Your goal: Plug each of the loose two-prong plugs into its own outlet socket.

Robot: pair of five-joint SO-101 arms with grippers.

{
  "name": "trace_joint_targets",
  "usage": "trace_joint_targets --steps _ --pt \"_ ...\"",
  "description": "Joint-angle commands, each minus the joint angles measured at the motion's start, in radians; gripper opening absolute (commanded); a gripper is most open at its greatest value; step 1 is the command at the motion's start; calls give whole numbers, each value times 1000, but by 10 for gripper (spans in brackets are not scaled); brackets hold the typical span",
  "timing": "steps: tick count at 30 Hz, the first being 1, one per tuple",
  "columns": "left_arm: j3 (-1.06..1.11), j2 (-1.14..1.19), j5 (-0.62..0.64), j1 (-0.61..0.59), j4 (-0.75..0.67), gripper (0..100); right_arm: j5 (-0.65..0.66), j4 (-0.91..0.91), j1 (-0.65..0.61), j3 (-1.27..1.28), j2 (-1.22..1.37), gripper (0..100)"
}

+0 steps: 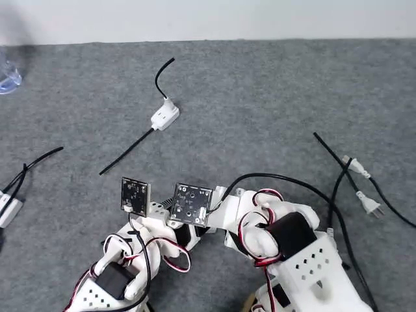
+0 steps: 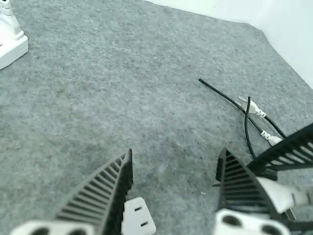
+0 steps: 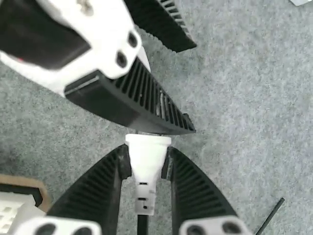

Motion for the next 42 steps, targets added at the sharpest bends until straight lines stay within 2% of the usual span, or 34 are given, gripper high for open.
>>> trace_joint_targets --steps 1,14,21,42 --pt "-1 6 -9 -2 15 265 -40 2 -1 -135 -22 9" --pt "-1 6 -11 -2 15 265 -46 -10 7 -143 -31 9" --pt "-1 6 -11 -2 15 265 -46 -79 128 -144 -31 9" --pt "-1 6 -11 -3 15 265 -77 -97 82 -141 -22 9"
